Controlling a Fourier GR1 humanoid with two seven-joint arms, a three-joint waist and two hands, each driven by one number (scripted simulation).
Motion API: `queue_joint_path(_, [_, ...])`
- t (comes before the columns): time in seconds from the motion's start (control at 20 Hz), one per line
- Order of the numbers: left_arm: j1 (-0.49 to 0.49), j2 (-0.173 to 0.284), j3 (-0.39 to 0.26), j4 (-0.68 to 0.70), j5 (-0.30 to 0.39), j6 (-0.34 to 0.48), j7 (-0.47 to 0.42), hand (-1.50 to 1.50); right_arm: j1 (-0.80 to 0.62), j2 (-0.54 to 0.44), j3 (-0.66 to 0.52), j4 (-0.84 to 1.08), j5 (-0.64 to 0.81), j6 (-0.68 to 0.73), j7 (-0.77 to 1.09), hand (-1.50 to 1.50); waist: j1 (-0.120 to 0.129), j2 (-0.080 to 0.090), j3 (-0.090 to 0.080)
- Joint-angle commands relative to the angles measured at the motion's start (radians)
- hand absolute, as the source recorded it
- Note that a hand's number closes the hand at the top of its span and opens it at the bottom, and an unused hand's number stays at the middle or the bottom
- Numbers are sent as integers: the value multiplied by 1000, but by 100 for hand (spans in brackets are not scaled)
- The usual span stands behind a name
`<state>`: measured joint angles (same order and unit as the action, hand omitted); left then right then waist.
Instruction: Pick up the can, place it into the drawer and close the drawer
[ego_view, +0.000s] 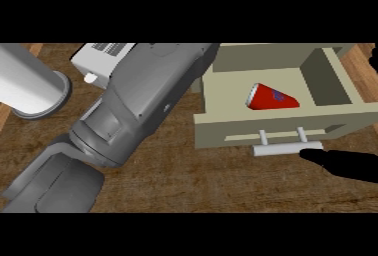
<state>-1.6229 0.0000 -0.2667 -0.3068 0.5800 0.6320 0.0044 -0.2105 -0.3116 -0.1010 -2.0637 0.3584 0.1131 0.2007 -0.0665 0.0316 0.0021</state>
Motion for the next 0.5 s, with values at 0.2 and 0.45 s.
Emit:
queue_joint_path(0.2, [-7, 0, -28, 11, 9, 27, -18, -150, -117, 13, 196, 228, 306, -76, -58, -150, 26, -10, 0])
queue_joint_path(0.45, [3, 0, -34, 2, 0, 12, -26, -150, -206, 31, 241, 457, 442, -150, -108, -150, 55, -15, -1])
